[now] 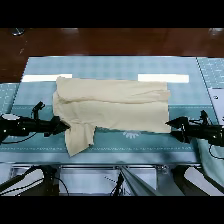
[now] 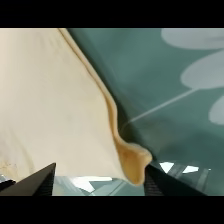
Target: Fold the shirts.
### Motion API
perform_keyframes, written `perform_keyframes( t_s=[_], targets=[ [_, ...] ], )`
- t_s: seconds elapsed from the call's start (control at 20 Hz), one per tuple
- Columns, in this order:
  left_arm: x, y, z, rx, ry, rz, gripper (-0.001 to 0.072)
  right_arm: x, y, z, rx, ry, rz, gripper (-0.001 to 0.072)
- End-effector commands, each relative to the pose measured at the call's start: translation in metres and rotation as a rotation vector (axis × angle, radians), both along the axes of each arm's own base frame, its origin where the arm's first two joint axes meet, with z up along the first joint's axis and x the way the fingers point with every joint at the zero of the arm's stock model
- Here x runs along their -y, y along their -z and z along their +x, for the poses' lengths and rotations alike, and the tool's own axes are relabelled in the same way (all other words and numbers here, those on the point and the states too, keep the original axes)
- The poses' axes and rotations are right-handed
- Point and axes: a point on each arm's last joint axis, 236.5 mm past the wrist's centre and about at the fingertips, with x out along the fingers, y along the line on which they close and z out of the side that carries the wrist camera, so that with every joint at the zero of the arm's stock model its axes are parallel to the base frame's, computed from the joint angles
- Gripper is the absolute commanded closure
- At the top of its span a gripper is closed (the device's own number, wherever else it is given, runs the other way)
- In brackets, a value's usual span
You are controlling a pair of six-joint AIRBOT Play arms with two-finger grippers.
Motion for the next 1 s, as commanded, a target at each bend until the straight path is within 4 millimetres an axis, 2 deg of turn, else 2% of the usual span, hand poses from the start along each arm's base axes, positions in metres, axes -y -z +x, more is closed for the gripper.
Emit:
perform_keyframes(
  t_s=[0.0, 0.1, 0.2, 0.25, 0.3, 0.35, 0.45, 0.5, 0.6, 0.75, 0.85, 0.95],
  targets=[
    [0.000, 0.000, 0.000, 0.002, 0.001, 0.000, 0.0684, 0.000, 0.000, 0.014, 0.039, 0.037, 0.031, 0.0092],
    [0.000, 0.000, 0.000, 0.002, 0.001, 0.000, 0.0684, -0.003, 0.001, 0.018, 0.049, 0.032, 0.032, 0.0093],
    [0.000, 0.000, 0.000, 0.001, 0.001, 0.000, 0.0684, -0.014, 0.004, 0.022, 0.058, -0.024, -0.004, 0.0094],
    [0.000, -0.001, 0.000, 0.001, 0.002, -0.001, 0.0684, -0.019, 0.005, 0.027, 0.064, -0.045, -0.030, 0.0186],
    [0.001, -0.001, 0.000, 0.000, 0.003, -0.003, 0.0684, -0.023, 0.004, 0.031, 0.075, -0.066, -0.046, 0.0407],
    [0.001, -0.001, -0.001, -0.001, 0.005, -0.005, 0.0684, -0.028, -0.001, 0.035, 0.099, -0.107, -0.058, 0.0681],
    [0.000, -0.006, 0.003, 0.008, 0.010, -0.010, 0.0684, -0.032, -0.014, 0.040, 0.126, -0.175, -0.058, 0.0684],
    [-0.004, -0.014, 0.011, 0.029, 0.011, -0.013, 0.0684, -0.030, -0.020, 0.041, 0.133, -0.206, -0.064, 0.0684],
    [-0.023, -0.037, 0.040, 0.105, -0.009, 0.003, 0.0685, -0.015, -0.033, 0.054, 0.145, -0.228, -0.121, 0.0684],
    [-0.047, -0.072, 0.089, 0.217, -0.055, 0.066, 0.0686, 0.004, -0.064, 0.095, 0.223, -0.187, -0.187, 0.0684],
    [-0.048, -0.090, 0.123, 0.311, -0.044, 0.114, 0.0686, 0.003, -0.076, 0.122, 0.262, -0.220, -0.200, 0.0684],
    [-0.043, -0.103, 0.161, 0.390, -0.036, 0.154, 0.0685, -0.002, -0.080, 0.150, 0.277, -0.239, -0.202, 0.0684]
  ],
)
